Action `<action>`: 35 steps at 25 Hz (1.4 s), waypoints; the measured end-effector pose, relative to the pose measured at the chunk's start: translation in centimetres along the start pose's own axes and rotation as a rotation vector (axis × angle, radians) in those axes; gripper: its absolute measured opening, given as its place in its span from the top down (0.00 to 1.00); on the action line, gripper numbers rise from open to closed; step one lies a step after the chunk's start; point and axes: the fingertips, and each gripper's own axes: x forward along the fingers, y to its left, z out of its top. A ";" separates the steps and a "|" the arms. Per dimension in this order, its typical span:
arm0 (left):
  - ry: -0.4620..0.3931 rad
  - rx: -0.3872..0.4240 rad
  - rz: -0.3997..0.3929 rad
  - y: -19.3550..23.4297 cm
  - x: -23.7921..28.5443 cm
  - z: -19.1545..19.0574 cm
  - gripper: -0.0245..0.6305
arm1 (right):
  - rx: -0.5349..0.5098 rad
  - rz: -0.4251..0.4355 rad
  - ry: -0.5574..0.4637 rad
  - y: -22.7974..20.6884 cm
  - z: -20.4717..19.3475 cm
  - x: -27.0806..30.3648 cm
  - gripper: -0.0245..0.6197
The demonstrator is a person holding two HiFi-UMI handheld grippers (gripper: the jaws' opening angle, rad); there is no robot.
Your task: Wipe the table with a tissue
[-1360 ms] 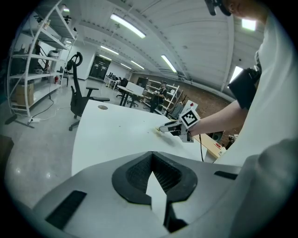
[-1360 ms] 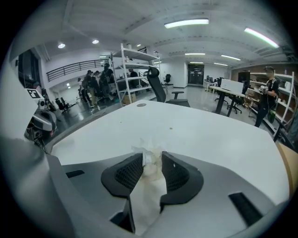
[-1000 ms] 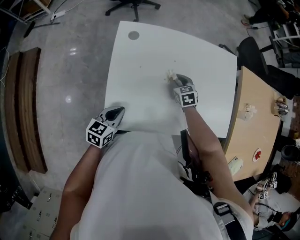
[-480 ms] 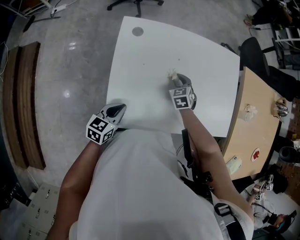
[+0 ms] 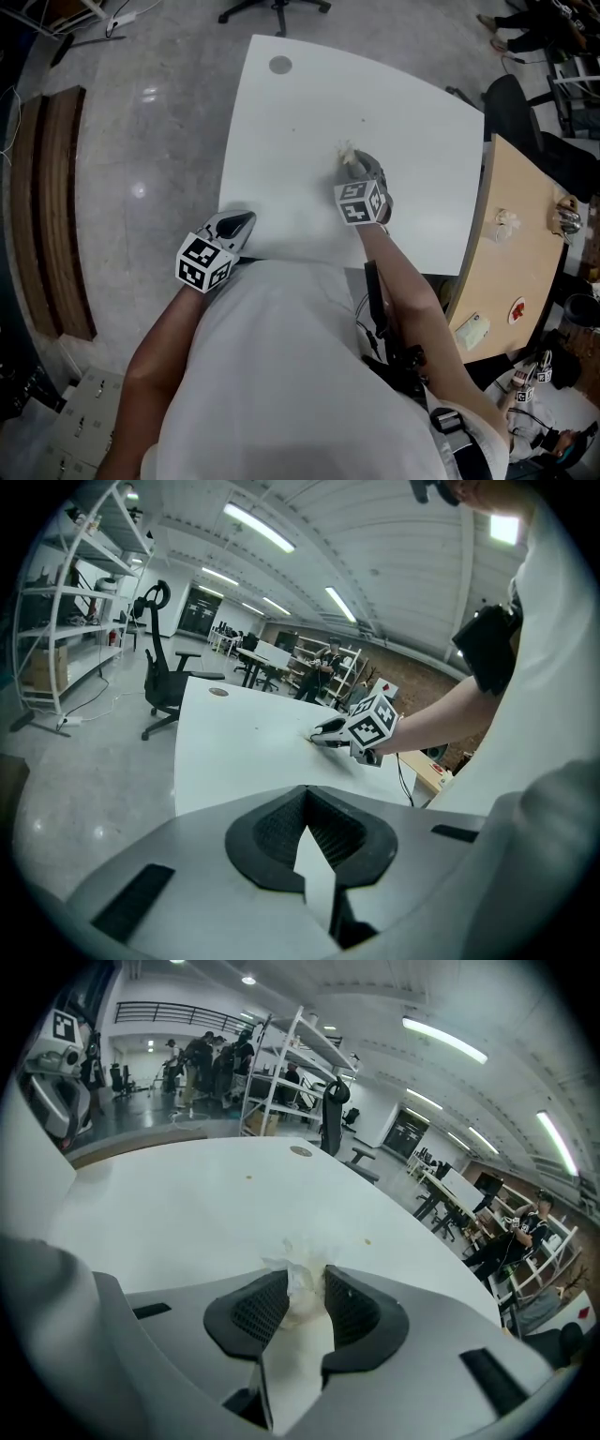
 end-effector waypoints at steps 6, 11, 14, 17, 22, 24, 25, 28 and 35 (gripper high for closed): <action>0.000 0.008 0.003 0.0 -0.2 0.0 0.96 | -0.053 0.012 -0.029 1.6 0.5 -0.3 0.78; 0.000 0.013 -0.001 -0.2 -0.2 -0.1 0.95 | -0.049 0.080 -0.057 3.9 1.1 -0.9 0.78; -0.002 0.014 -0.003 -0.3 -0.2 0.0 0.96 | 0.013 0.160 -0.078 5.4 1.5 -1.4 0.78; -0.004 0.019 -0.004 -0.3 -0.1 0.3 0.95 | 0.124 0.349 -0.129 8.0 2.5 -2.2 0.78; -0.010 0.017 -0.001 -0.2 0.0 0.5 0.96 | 0.138 0.515 -0.207 11.4 4.0 -4.1 0.78; -0.012 0.012 0.004 -0.2 -0.2 0.4 0.95 | 0.166 0.528 -0.212 11.4 4.2 -4.3 0.78; -0.014 0.009 0.007 -0.2 -0.3 0.3 0.96 | 0.179 0.534 -0.211 11.3 4.1 -4.3 0.78; -0.027 -0.004 0.021 0.0 -0.3 0.3 0.96 | 0.195 0.534 -0.197 10.1 3.6 -4.3 0.78; -0.079 -0.047 0.051 0.7 -0.8 0.3 0.96 | 0.254 0.444 -0.150 5.8 3.8 -2.4 0.78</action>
